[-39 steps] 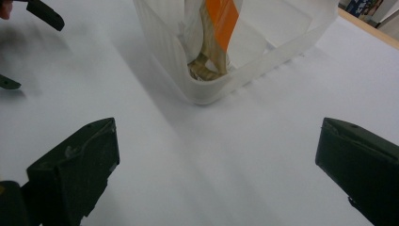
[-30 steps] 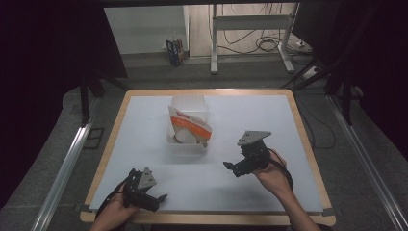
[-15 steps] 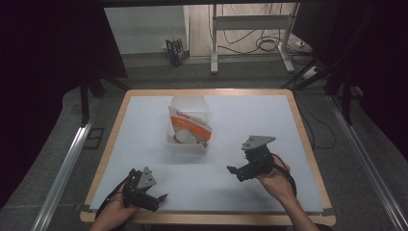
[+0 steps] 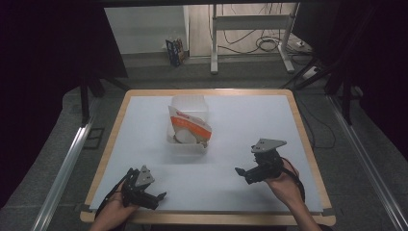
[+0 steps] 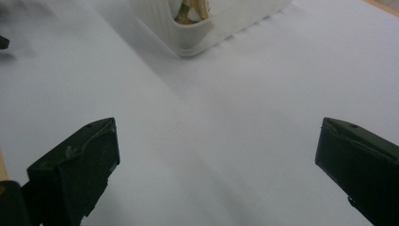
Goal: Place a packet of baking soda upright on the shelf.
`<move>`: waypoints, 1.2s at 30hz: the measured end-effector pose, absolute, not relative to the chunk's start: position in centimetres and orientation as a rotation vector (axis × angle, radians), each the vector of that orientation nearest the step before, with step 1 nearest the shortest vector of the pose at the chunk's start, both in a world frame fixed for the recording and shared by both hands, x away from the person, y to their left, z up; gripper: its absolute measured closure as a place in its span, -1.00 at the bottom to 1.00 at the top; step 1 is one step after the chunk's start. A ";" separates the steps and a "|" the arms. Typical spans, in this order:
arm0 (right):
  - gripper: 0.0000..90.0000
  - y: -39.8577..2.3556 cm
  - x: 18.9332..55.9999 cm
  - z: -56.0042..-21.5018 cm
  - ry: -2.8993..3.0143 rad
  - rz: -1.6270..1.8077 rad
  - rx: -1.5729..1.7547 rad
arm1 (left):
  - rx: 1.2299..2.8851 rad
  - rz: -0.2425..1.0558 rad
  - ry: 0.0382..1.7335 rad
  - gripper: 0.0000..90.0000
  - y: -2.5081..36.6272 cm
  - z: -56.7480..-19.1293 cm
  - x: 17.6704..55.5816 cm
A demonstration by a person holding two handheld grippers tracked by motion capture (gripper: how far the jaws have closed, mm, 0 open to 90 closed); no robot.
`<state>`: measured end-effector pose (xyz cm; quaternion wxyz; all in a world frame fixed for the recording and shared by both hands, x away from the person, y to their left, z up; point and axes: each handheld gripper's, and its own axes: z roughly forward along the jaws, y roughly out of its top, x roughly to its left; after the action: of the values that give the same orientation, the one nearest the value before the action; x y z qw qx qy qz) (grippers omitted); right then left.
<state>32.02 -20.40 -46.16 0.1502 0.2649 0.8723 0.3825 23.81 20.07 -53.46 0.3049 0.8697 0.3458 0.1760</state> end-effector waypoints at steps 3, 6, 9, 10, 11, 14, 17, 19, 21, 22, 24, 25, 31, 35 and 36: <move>-0.99 -20.9 31.8 -46.2 2.503 1.101 0.768 | 2.308 0.468 0.915 -0.95 20.0 -53.5 23.8; -0.99 -21.3 31.7 -46.2 2.503 1.092 0.771 | 2.307 0.468 0.918 -0.95 20.0 -53.5 23.8; -0.99 -21.8 31.6 -46.3 2.498 1.090 0.783 | 2.307 0.467 0.918 -0.95 20.0 -53.5 23.8; -0.99 -22.1 31.5 -46.4 2.494 1.085 0.793 | 2.309 0.469 0.916 -0.95 20.0 -53.5 23.8; -0.99 -22.1 31.5 -46.4 2.494 1.085 0.793 | 2.309 0.469 0.916 -0.95 20.0 -53.5 23.8; -0.99 -22.7 31.3 -46.5 2.488 1.082 0.815 | 2.310 0.468 0.912 -0.95 20.0 -53.5 23.8; -0.99 -23.0 31.2 -46.5 2.484 1.078 0.825 | 2.311 0.467 0.910 -0.95 20.0 -53.5 23.8; -0.99 -23.3 31.1 -46.6 2.480 1.074 0.836 | 2.314 0.469 0.907 -0.95 20.0 -53.5 23.8; -0.99 -23.9 31.0 -46.7 2.467 1.073 0.862 | 2.318 0.471 0.904 -0.94 19.9 -53.5 23.8; -0.99 -24.1 31.0 -46.7 2.462 1.072 0.867 | 2.319 0.471 0.903 -0.94 19.9 -53.5 23.8; -0.99 -24.3 30.9 -46.7 2.459 1.073 0.872 | 2.321 0.472 0.901 -0.94 19.9 -53.5 23.8; -0.99 -24.5 30.9 -46.7 2.454 1.069 0.881 | 2.321 0.472 0.899 -0.94 19.9 -53.5 23.8; -1.00 -25.6 30.4 -46.9 2.438 1.054 0.912 | 2.323 0.471 0.899 -0.94 19.9 -53.5 23.8; -1.00 -26.1 30.2 -47.0 2.434 1.044 0.929 | 2.326 0.472 0.897 -0.94 19.8 -53.5 23.8; -1.00 -26.2 30.1 -47.1 2.434 1.041 0.933 | 2.326 0.472 0.896 -0.94 19.8 -53.5 23.8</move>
<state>30.12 -26.24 -47.10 0.1667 0.3279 0.8550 0.3656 23.76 19.81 -53.54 0.2976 0.8753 0.3372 0.1777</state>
